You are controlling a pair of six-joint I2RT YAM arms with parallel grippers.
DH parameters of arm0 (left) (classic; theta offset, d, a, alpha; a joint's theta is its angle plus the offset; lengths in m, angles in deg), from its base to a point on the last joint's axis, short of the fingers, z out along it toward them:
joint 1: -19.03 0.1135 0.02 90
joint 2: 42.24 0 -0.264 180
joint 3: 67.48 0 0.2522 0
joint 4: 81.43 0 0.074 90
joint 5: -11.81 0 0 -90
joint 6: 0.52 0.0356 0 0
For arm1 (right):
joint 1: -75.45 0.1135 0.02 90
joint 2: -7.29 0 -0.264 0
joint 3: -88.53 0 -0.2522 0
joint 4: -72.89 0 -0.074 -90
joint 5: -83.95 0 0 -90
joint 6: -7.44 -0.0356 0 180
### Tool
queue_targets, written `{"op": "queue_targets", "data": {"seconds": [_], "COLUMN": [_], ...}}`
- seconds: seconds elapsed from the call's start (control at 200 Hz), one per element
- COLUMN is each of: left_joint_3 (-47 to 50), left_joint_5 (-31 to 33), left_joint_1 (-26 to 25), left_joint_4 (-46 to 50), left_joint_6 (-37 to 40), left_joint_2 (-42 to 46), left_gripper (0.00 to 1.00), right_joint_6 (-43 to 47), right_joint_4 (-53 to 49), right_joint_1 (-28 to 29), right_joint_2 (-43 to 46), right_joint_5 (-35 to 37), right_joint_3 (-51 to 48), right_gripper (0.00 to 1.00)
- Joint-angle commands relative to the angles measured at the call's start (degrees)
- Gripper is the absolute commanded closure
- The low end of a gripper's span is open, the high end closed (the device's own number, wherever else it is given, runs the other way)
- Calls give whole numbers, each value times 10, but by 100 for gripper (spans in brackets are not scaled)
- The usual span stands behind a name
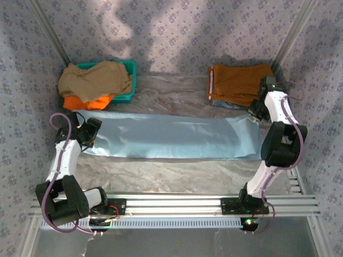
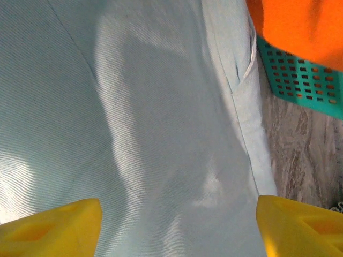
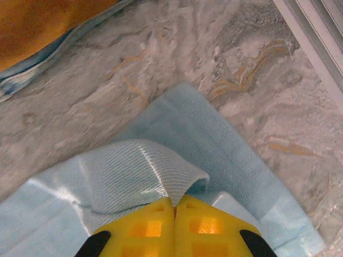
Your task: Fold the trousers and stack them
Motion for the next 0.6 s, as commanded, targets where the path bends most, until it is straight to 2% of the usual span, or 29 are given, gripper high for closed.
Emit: {"op": "queue_targets", "data": {"seconds": [0.0,0.02,0.04,0.09,0.155,0.16,0.175,0.19,0.295,0.395,0.48,0.595], "left_joint_3": [-25,-26,-27,-27,-31,-31,-34,-35,-43,-40,-36,-22], "left_joint_5": [-6,-5,-5,-3,-3,-3,-4,-5,1,6,6,1], "left_joint_1": [-11,-14,-16,-22,-30,-30,-32,-34,-47,-52,-58,-66], "left_joint_4": [-1,-2,-2,-5,-7,-7,-6,-5,-6,-23,-34,-53], "left_joint_6": [4,3,4,3,2,2,3,3,6,-2,-2,-4], "left_joint_2": [-8,-9,-10,-14,-21,-22,-24,-25,-30,-30,-35,-45], "left_gripper": [24,24,24,24,24,24,24,24,24,23,23,23], "right_joint_6": [-12,-15,-18,-20,-20,-21,-23,-24,-45,-91,-125,-131], "right_joint_4": [-27,-27,-26,-21,-34,-36,-43,-46,-32,-4,23,49], "right_joint_1": [-18,-22,-26,-33,-33,-33,-31,-30,-22,-33,-63,-145], "right_joint_2": [-26,-28,-30,-36,-42,-41,-40,-37,27,107,177,260], "right_joint_5": [48,51,51,43,54,56,63,70,78,35,-38,-186], "right_joint_3": [28,31,32,40,57,58,61,62,5,-101,-206,-328], "right_gripper": [100,95,86,56,37,34,18,12,10,11,12,12]}}
